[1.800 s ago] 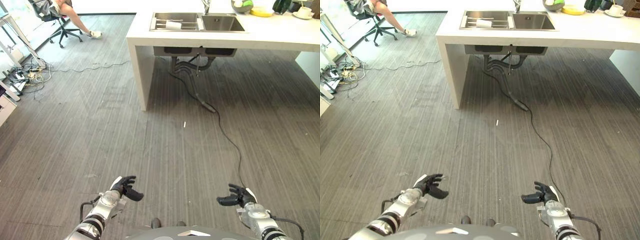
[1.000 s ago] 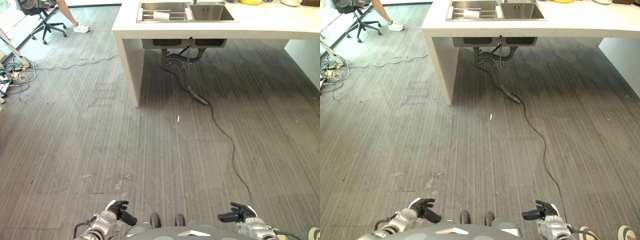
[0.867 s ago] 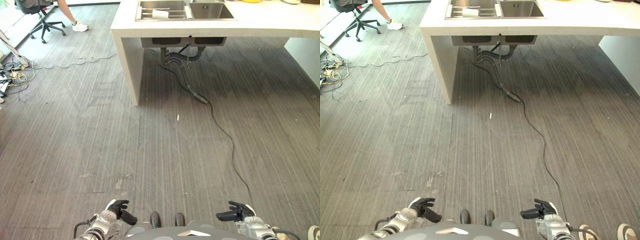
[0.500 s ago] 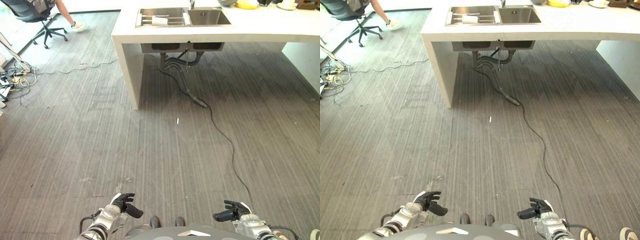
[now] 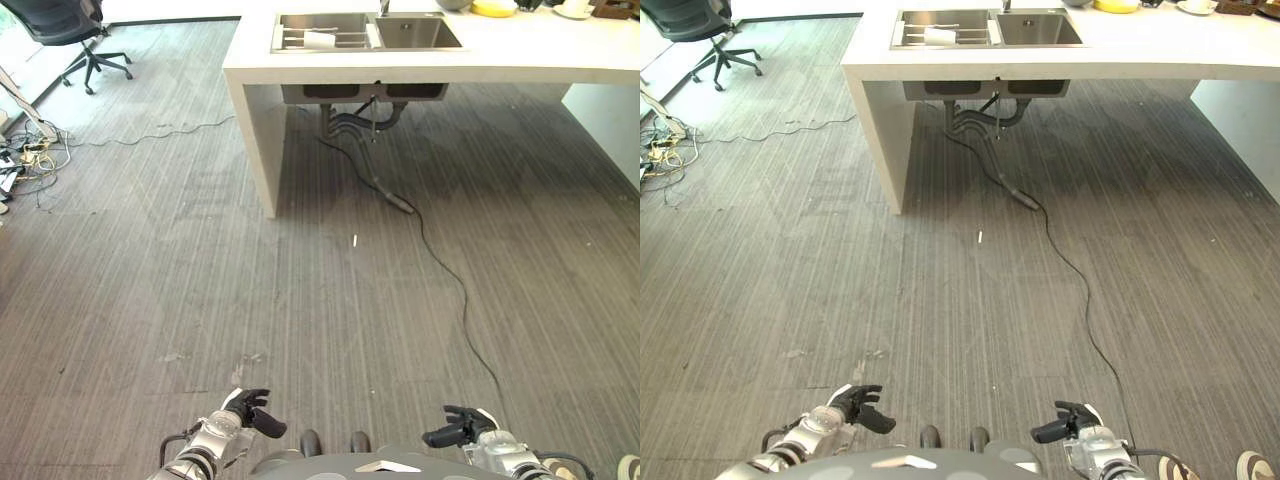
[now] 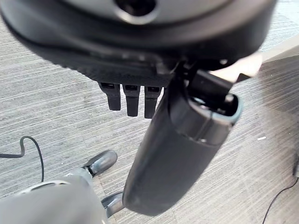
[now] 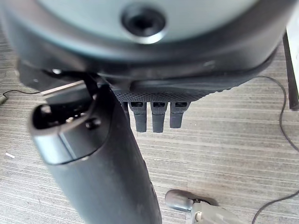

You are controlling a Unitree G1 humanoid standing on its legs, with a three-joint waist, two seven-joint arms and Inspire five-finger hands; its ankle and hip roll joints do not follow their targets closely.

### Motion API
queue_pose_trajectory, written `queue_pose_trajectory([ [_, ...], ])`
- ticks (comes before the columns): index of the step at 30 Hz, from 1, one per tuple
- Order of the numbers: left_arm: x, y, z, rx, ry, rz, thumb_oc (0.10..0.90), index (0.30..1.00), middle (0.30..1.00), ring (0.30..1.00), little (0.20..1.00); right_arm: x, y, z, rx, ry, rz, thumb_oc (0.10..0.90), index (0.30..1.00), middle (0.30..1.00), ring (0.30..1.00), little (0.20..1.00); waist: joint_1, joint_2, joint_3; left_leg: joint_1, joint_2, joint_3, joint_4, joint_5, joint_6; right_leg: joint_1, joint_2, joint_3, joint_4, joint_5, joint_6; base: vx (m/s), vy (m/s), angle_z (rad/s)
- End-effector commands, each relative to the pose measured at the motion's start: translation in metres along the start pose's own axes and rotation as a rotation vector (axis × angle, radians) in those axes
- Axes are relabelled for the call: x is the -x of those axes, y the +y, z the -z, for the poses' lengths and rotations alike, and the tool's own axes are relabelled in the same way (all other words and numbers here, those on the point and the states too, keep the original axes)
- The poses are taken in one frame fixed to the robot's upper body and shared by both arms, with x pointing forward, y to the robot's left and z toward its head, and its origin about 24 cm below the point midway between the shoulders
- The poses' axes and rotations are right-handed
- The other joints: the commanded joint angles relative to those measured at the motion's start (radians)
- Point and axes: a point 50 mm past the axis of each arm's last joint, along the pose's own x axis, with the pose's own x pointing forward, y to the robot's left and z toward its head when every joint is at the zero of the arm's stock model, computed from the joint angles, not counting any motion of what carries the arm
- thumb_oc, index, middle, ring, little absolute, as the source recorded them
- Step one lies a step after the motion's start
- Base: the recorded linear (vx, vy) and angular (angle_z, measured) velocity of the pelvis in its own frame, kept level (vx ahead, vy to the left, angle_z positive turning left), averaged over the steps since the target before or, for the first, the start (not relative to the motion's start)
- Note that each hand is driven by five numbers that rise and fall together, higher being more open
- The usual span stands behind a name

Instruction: Place the dishes in the dishwasher.

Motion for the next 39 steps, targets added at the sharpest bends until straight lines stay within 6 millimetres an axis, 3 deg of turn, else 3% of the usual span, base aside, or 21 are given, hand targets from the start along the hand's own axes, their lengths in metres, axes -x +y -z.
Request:
queue_pose_trajectory([
  [1, -0.004, 0.007, -0.025, 0.02, -0.053, -0.007, 0.8, 0.9, 0.9, 0.9, 0.9, -0.001, -0.008, -0.011, -0.002, -0.024, 0.013, 0.8, 0.9, 0.9, 0.9, 0.9, 0.01, 0.001, -0.009, 0.014, 0.021, -0.021, 0.002, -0.059, -0.048, -0.089, -0.071, 0.047, 0.102, -0.003, 0.118, 0.06, -0.074, 0.02],
  [7, -0.003, 0.033, -0.052, 0.032, -0.114, -0.055, 0.8, 0.9, 0.9, 0.9, 0.9, -0.001, -0.021, -0.051, 0.032, -0.146, 0.017, 0.8, 0.9, 0.9, 0.9, 0.9, -0.014, 0.009, -0.012, 0.037, 0.047, 0.007, 0.1, -0.11, -0.057, -0.081, -0.052, 0.064, 0.171, -0.057, 0.093, 0.1, -0.115, 0.03],
  [9, -0.002, 0.041, -0.068, 0.081, -0.167, -0.067, 0.8, 0.9, 0.9, 0.9, 0.9, 0.001, -0.028, -0.071, 0.038, -0.212, 0.026, 0.8, 0.9, 0.9, 0.9, 0.9, -0.017, -0.003, 0.008, -0.032, 0.057, 0.02, 0.288, -0.152, -0.062, -0.073, -0.051, 0.075, 0.198, -0.079, 0.072, 0.08, -0.254, -0.11],
  [10, 0.0, 0.042, -0.087, 0.102, -0.227, -0.061, 0.8, 0.9, 0.9, 0.9, 0.9, 0.005, -0.037, -0.085, 0.014, -0.261, 0.047, 0.8, 0.9, 0.9, 0.9, 0.9, -0.016, -0.019, 0.049, -0.179, 0.088, 0.013, 0.577, -0.128, -0.077, -0.061, -0.053, 0.069, 0.221, -0.093, 0.039, 0.03, -0.263, -0.12],
  [13, 0.0, 0.038, -0.098, 0.142, -0.257, -0.059, 0.8, 0.9, 0.9, 0.9, 0.9, 0.006, -0.045, -0.089, -0.019, -0.272, 0.071, 0.8, 0.9, 0.9, 0.9, 0.9, -0.008, -0.029, 0.083, -0.308, 0.08, -0.015, 0.747, -0.085, -0.075, -0.045, -0.055, 0.062, 0.22, -0.101, 0.016, 0.08, -0.197, 0.2],
  [15, 0.002, 0.032, -0.106, 0.17, -0.295, -0.04, 0.8, 0.9, 0.9, 0.9, 0.9, 0.008, -0.051, -0.088, -0.048, -0.274, 0.091, 0.8, 0.9, 0.9, 0.9, 0.9, 0.016, -0.026, 0.077, -0.403, 0.045, -0.003, 0.694, -0.089, -0.06, 0.01, -0.062, 0.063, 0.186, -0.115, 0.019, 0.33, -0.06, 0.34],
  [17, 0.006, 0.025, -0.119, 0.177, -0.374, -0.014, 0.8, 0.9, 0.9, 0.9, 0.9, 0.012, -0.058, -0.092, -0.091, -0.326, 0.102, 0.8, 0.9, 0.9, 0.9, 0.9, 0.042, 0.003, 0.06, -0.416, 0.047, -0.004, 0.488, -0.016, -0.067, 0.046, -0.059, 0.07, 0.15, -0.136, 0.029, 0.38, 0.054, 0.03],
  [18, 0.006, 0.025, -0.119, 0.176, -0.373, -0.014, 0.8, 0.9, 0.9, 0.9, 0.9, 0.012, -0.058, -0.091, -0.091, -0.325, 0.103, 0.8, 0.9, 0.9, 0.9, 0.9, 0.043, 0.0, 0.061, -0.409, 0.042, -0.002, 0.479, -0.012, -0.067, 0.05, -0.063, 0.07, 0.149, -0.137, 0.029, 0.49, 0.104, -0.43],
  [19, 0.013, 0.025, -0.137, 0.192, -0.458, -0.011, 0.8, 0.9, 0.9, 0.9, 0.9, 0.014, -0.064, -0.091, -0.122, -0.345, 0.123, 0.8, 0.9, 0.9, 0.9, 0.9, 0.069, 0.035, 0.062, -0.414, 0.041, -0.016, 0.213, 0.04, -0.085, 0.097, -0.06, 0.064, 0.123, -0.171, 0.04, 0.5, 0.089, -0.76],
  [20, 0.017, 0.028, -0.146, 0.215, -0.499, -0.021, 0.8, 0.9, 0.9, 0.9, 0.9, 0.014, -0.069, -0.088, -0.136, -0.336, 0.143, 0.8, 0.9, 0.9, 0.9, 0.9, 0.081, 0.04, 0.066, -0.435, 0.035, -0.034, 0.136, 0.052, -0.095, 0.124, -0.068, 0.059, 0.119, -0.195, 0.046, 0.67, 0.112, -0.41],
  [23, 0.027, 0.048, -0.157, 0.267, -0.583, -0.078, 0.8, 0.9, 0.9, 0.9, 0.9, 0.012, -0.074, -0.068, -0.155, -0.275, 0.162, 0.8, 0.9, 0.9, 0.9, 0.9, 0.104, 0.056, 0.036, -0.445, 0.052, 0.005, 0.045, 0.086, -0.103, 0.206, -0.085, 0.072, 0.114, -0.249, 0.075, 0.71, 0.161, 0.06],
  [25, 0.04, 0.062, -0.167, 0.324, -0.677, -0.103, 0.8, 0.9, 0.9, 0.9, 0.9, 0.01, -0.072, -0.042, -0.144, -0.201, 0.157, 0.8, 0.9, 0.9, 0.9, 0.9, 0.124, 0.062, -0.002, -0.453, 0.0, -0.058, 0.097, 0.158, -0.083, 0.23, -0.124, 0.071, 0.156, -0.255, 0.097, 0.66, 0.208, -0.16],
  [26, 0.048, 0.072, -0.172, 0.329, -0.73, -0.133, 0.8, 0.9, 0.9, 0.9, 0.9, 0.01, -0.072, -0.031, -0.136, -0.169, 0.157, 0.8, 0.9, 0.9, 0.9, 0.9, 0.137, 0.049, -0.019, -0.437, -0.03, -0.088, 0.107, 0.172, -0.075, 0.216, -0.148, 0.073, 0.209, -0.204, 0.114, 0.7, 0.252, -0.47],
  [29, 0.081, 0.091, -0.195, 0.327, -0.927, -0.162, 0.8, 0.9, 0.9, 0.9, 0.9, 0.011, -0.077, 0.009, -0.158, -0.021, 0.186, 0.8, 0.9, 0.9, 0.9, 0.9, 0.149, 0.024, -0.002, -0.361, -0.082, -0.088, 0.141, 0.121, -0.026, 0.098, -0.207, 0.097, 0.585, 0.182, 0.146, 0.5, 0.145, -0.43],
  [30, 0.081, 0.091, -0.195, 0.327, -0.927, -0.162, 0.8, 0.9, 0.9, 0.9, 0.9, 0.011, -0.077, 0.009, -0.158, -0.021, 0.186, 0.8, 0.9, 0.9, 0.9, 0.9, 0.149, 0.024, -0.002, -0.361, -0.082, -0.088, 0.141, 0.121, -0.026, 0.098, -0.207, 0.097, 0.585, 0.182, 0.146, 0.5, 0.124, 0.08],
  [31, 0.108, 0.103, -0.209, 0.302, -1.061, -0.192, 0.8, 0.9, 0.9, 0.9, 0.9, 0.013, -0.077, 0.027, -0.171, 0.059, 0.181, 0.8, 0.9, 0.9, 0.9, 0.9, 0.14, 0.039, 0.029, -0.295, -0.09, -0.098, 0.159, 0.066, 0.009, -0.005, -0.206, 0.078, 0.798, 0.244, 0.144, 0.32, 0.081, 0.17],
  [32, 0.108, 0.103, -0.209, 0.302, -1.061, -0.192, 0.8, 0.9, 0.9, 0.9, 0.9, 0.013, -0.077, 0.027, -0.171, 0.059, 0.181, 0.8, 0.9, 0.9, 0.9, 0.9, 0.14, 0.039, 0.029, -0.295, -0.09, -0.098, 0.159, 0.066, 0.009, -0.005, -0.206, 0.078, 0.798, 0.244, 0.144, 0.61, 0.176, 0.38],
  [33, 0.129, 0.114, -0.221, 0.293, -1.159, -0.23, 0.8, 0.9, 0.9, 0.9, 0.9, 0.017, -0.078, 0.047, -0.176, 0.148, 0.19, 0.8, 0.9, 0.9, 0.9, 0.9, 0.122, 0.072, 0.057, -0.206, -0.085, -0.12, 0.16, 0.014, 0.036, -0.15, -0.219, 0.036, 0.895, 0.129, 0.104, 0.29, 0.094, 0.21],
  [36, 0.138, 0.118, -0.226, 0.287, -1.204, -0.247, 0.8, 0.9, 0.9, 0.9, 0.9, 0.019, -0.078, 0.058, -0.178, 0.189, 0.185, 0.8, 0.9, 0.9, 0.9, 0.9, 0.102, 0.08, 0.062, -0.164, -0.092, -0.137, 0.158, 0.002, 0.037, -0.192, -0.209, 0.017, 0.868, 0.078, 0.09, 0.36, 0.009, 0.49],
  [37, 0.157, 0.123, -0.237, 0.267, -1.296, -0.26, 0.8, 0.9, 0.9, 0.9, 0.9, 0.024, -0.077, 0.076, -0.2, 0.249, 0.164, 0.8, 0.9, 0.9, 0.9, 0.9, 0.057, 0.09, 0.071, -0.084, -0.093, -0.182, 0.145, -0.028, 0.028, -0.262, -0.154, 0.0, 0.713, -0.021, 0.079, 0.6, -0.225, 0.34],
  [39, 0.183, 0.129, -0.246, 0.208, -1.41, -0.293, 0.8, 0.9, 0.9, 0.9, 0.9, 0.031, -0.081, 0.092, -0.222, 0.299, 0.165, 0.8, 0.9, 0.9, 0.9, 0.9, 0.015, 0.079, 0.075, -0.009, -0.1, -0.204, 0.107, -0.068, -0.003, -0.273, -0.124, -0.025, 0.272, 0.013, 0.128, 0.66, -0.298, 0.59],
])
